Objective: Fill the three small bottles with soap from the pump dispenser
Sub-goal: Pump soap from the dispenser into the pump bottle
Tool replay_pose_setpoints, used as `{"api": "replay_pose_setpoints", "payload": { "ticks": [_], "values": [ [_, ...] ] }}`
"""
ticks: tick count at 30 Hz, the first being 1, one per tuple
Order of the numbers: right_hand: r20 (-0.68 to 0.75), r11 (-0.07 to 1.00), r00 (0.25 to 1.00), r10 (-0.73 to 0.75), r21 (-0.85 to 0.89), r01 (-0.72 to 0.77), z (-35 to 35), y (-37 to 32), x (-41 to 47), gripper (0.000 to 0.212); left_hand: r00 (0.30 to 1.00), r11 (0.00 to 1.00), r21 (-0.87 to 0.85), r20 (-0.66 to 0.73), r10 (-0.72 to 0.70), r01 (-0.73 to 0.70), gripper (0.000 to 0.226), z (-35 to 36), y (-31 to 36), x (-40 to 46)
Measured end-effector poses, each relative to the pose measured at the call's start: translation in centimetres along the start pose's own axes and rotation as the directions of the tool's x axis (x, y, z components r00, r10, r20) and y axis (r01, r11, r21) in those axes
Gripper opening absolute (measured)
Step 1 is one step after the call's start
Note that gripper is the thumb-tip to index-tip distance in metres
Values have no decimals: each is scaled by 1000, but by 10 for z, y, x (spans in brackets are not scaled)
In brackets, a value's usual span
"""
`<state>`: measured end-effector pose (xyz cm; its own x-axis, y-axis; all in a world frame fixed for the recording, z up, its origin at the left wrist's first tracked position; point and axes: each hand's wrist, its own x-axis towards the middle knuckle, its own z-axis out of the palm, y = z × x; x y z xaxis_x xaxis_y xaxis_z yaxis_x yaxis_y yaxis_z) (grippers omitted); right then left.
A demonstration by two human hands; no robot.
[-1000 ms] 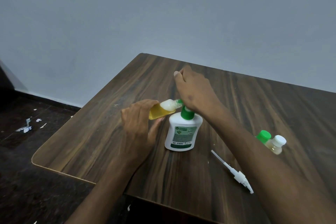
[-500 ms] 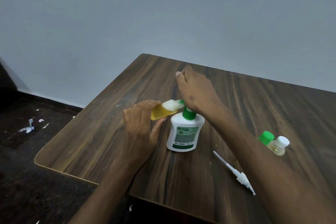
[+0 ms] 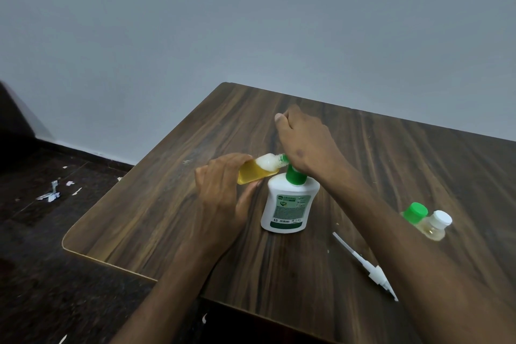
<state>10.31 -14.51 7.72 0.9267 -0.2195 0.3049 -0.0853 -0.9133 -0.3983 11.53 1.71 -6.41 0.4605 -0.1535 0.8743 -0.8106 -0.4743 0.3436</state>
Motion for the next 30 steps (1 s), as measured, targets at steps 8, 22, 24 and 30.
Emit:
{"api": "replay_pose_setpoints", "payload": {
  "ticks": [8, 22, 24, 30],
  "values": [
    [-16, 1000, 1000, -8, -10, 7, -1, 0, -1, 35, 1000, 1000, -7, 10, -2, 2, 38, 1, -1, -1],
    [-227, 996, 972, -61, 55, 76, -9, -5, -3, 28, 991, 996, -78, 130, -34, 45, 38, -1, 1, -4],
    [-269, 994, 961, -60, 72, 82, -10, -5, -5, 25, 983, 992, -95, 172, -69, 86, 38, -2, 2, -5],
    [-388, 988, 919, -70, 100, 118, -15, -5, -8, 23, 967, 970, -178, 225, -122, 164, 31, -6, 3, -1]
  ]
}}
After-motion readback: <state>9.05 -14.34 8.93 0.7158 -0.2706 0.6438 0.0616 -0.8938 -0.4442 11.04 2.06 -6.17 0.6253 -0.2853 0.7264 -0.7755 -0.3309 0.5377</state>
